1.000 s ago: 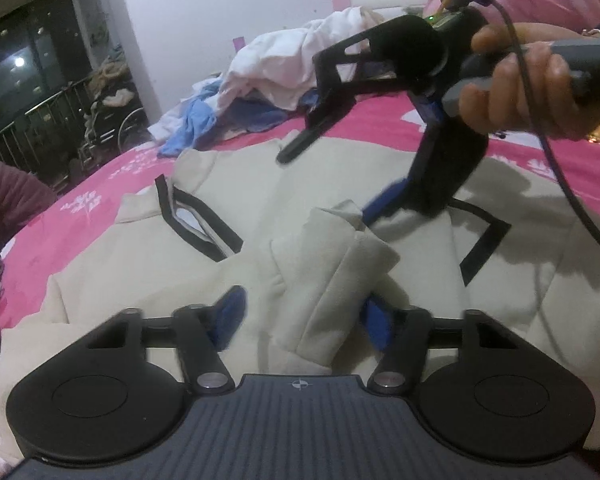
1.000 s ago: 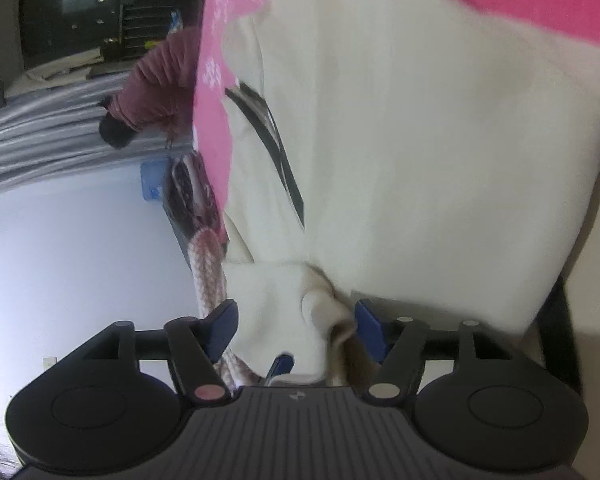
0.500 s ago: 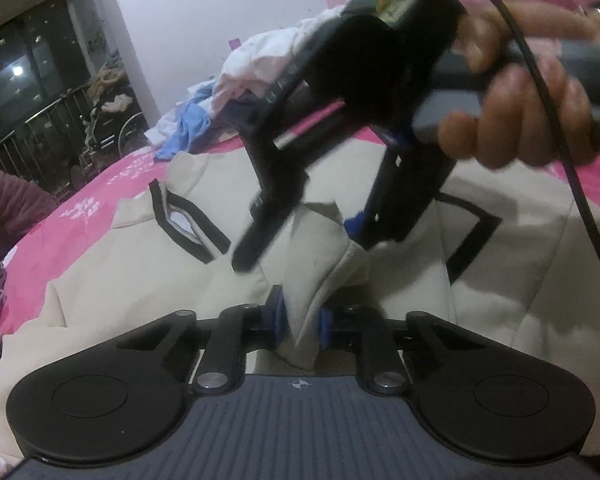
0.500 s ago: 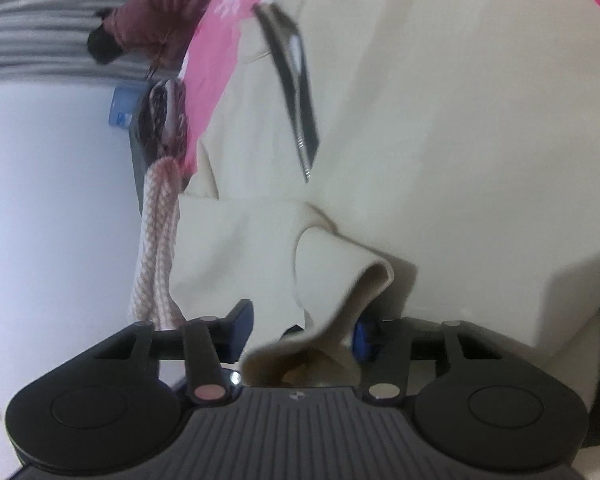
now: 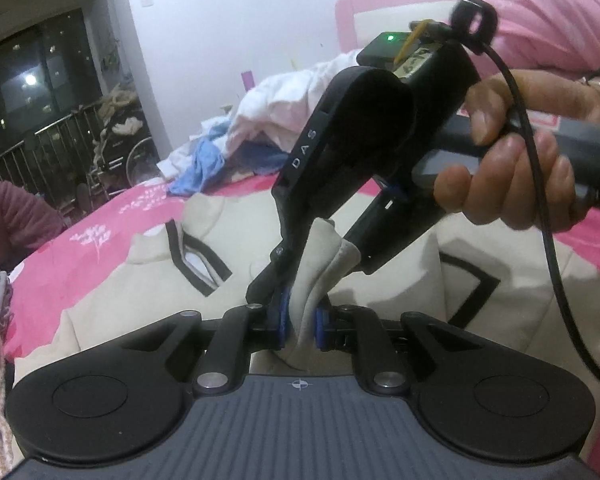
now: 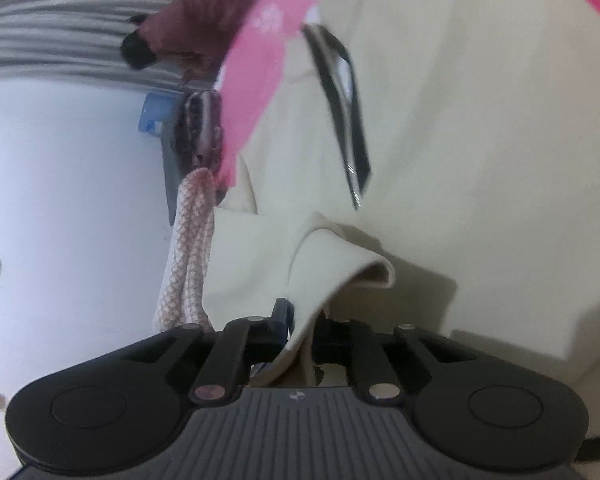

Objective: Fold clothes
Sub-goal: 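Lay the sleeve across the hoodie front and hold it with the left gripper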

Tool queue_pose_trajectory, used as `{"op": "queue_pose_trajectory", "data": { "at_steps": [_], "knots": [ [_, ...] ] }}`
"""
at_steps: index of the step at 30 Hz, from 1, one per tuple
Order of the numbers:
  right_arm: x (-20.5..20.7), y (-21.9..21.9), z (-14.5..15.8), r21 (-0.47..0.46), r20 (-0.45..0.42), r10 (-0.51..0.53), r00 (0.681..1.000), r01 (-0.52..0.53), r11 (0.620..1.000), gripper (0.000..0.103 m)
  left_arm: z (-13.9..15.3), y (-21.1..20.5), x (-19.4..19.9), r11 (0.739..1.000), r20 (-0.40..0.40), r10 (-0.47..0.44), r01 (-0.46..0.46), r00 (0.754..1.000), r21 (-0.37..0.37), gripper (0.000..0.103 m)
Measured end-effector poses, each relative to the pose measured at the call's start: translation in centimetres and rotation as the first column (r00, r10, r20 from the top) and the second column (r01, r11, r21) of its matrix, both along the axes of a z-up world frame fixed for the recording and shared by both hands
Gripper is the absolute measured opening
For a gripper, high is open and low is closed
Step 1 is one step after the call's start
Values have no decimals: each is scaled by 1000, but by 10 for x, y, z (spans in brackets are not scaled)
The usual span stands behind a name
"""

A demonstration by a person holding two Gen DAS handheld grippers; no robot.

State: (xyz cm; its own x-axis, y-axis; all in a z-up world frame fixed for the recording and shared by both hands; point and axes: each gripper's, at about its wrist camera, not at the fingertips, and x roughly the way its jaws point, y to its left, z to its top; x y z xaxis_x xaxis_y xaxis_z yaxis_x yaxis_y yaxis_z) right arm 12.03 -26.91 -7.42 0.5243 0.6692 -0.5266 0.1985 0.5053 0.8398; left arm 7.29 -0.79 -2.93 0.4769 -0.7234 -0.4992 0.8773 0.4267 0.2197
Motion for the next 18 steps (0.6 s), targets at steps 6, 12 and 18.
{"op": "queue_pose_trajectory", "data": {
  "at_steps": [6, 12, 18],
  "knots": [
    [-10, -2, 24, -93, 77, 12, 997, -4, 996, 11, 9, -3, 0, 999, -3, -19, 19, 1000, -32, 11],
    [-17, -8, 36, -132, 106, 9, 994, 5, 991, 11, 12, -9, -1, 998, 3, -37, 37, 999, -43, 11],
    [-21, -10, 42, -165, 123, 11, 992, 10, 986, 11, 12, -13, -2, 998, -1, -46, 46, 999, -47, 11]
  ]
}}
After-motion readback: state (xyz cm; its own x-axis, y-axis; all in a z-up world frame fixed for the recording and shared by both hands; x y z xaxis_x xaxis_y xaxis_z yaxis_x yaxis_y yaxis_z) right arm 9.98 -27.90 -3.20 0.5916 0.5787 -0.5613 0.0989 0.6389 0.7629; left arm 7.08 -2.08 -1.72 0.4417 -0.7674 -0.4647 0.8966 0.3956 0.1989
